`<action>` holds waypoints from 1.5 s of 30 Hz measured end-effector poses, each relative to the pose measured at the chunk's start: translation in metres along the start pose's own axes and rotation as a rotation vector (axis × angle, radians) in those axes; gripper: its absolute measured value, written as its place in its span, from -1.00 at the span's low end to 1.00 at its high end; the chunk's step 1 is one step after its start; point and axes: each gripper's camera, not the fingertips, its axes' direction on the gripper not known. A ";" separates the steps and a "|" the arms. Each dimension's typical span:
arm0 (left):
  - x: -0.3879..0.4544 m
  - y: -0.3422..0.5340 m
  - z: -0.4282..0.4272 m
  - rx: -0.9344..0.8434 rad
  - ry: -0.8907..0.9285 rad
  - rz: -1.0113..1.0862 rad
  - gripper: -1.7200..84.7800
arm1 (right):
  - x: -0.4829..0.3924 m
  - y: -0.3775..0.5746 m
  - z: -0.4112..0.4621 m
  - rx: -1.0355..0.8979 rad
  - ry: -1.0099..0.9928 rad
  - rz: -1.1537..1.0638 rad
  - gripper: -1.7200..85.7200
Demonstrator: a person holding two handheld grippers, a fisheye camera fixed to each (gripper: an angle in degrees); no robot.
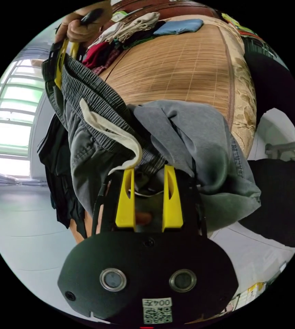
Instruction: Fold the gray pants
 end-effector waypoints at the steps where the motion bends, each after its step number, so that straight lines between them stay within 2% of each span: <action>1: -0.006 0.004 0.007 -0.003 0.015 0.001 -0.66 | 0.003 0.004 -0.003 -0.003 -0.001 -0.004 -0.84; 6: -0.017 0.030 0.050 -0.044 0.081 0.067 -0.72 | 0.016 0.019 -0.015 -0.022 0.003 -0.034 -0.84; 11: -0.059 0.098 0.061 0.029 0.178 -0.088 -0.82 | 0.023 0.045 -0.037 -0.054 0.023 -0.118 -0.84; 14: -0.101 0.166 0.044 0.165 0.358 -0.207 -0.87 | 0.018 0.065 -0.068 -0.062 0.032 -0.180 -0.83; 16: -0.130 0.225 0.026 0.306 0.519 -0.272 -0.89 | 0.011 0.087 -0.100 -0.054 0.039 -0.240 -0.84; 19: -0.159 0.299 -0.001 0.498 0.658 -0.326 -0.91 | 0.005 0.118 -0.144 -0.051 0.056 -0.293 -0.84; 24: -0.193 0.406 -0.047 0.747 0.663 -0.449 -0.92 | 0.000 0.179 -0.221 -0.035 0.102 -0.385 -0.84; 28: -0.216 0.473 -0.095 0.881 0.548 -0.515 -0.92 | 0.000 0.242 -0.317 0.102 0.001 -0.442 -0.85; 32: -0.236 0.511 -0.137 1.010 0.525 -0.506 -0.92 | -0.005 0.303 -0.412 0.280 -0.119 -0.495 -0.85; 36: -0.248 0.534 -0.185 1.133 0.495 -0.455 -0.92 | -0.035 0.379 -0.506 0.452 -0.127 -0.589 -0.85; 40: -0.261 0.565 -0.224 1.304 0.558 -0.407 -0.92 | -0.075 0.452 -0.588 0.617 -0.135 -0.697 -0.85; 45: -0.266 0.606 -0.246 1.437 0.593 -0.357 -0.92 | -0.131 0.510 -0.642 0.741 -0.063 -0.819 -0.85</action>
